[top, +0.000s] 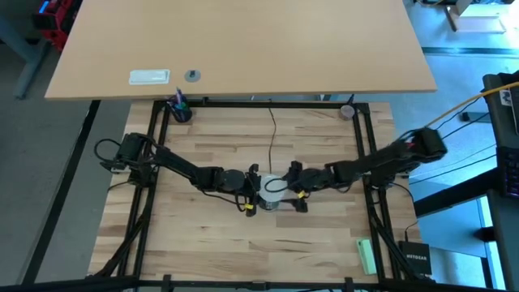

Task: Screw lightbulb
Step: Insert the lightbulb into the lamp

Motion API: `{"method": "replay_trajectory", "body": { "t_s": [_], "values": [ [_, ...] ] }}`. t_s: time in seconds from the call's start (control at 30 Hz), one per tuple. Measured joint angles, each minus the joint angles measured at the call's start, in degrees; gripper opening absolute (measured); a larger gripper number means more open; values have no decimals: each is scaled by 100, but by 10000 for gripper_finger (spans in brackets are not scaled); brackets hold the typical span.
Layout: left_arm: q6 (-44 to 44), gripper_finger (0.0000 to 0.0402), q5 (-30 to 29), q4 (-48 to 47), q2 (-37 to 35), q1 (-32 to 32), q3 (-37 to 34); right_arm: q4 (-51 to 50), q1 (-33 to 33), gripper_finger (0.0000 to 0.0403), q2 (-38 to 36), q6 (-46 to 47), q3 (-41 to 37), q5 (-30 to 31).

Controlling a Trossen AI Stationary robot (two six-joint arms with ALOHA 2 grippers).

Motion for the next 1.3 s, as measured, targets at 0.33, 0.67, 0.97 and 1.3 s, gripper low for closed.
{"method": "replay_trajectory", "body": {
  "t_s": [0.33, 0.67, 0.97, 1.3],
  "values": [
    [-31, 135, 4, 38, 0, -2, -1, -690, 0, 369, -1433, 20, -7, 97],
    [-136, 135, 7, 235, -43, -2, 3, -351, 7, 369, -1505, 229, -17, 87],
    [-234, 135, -31, 186, -332, -2, 19, 407, 0, 370, -734, 460, -26, 201],
    [-497, 135, -195, -53, -511, 3, 23, 1515, 0, 370, -590, 569, -17, 79]
  ]
}}
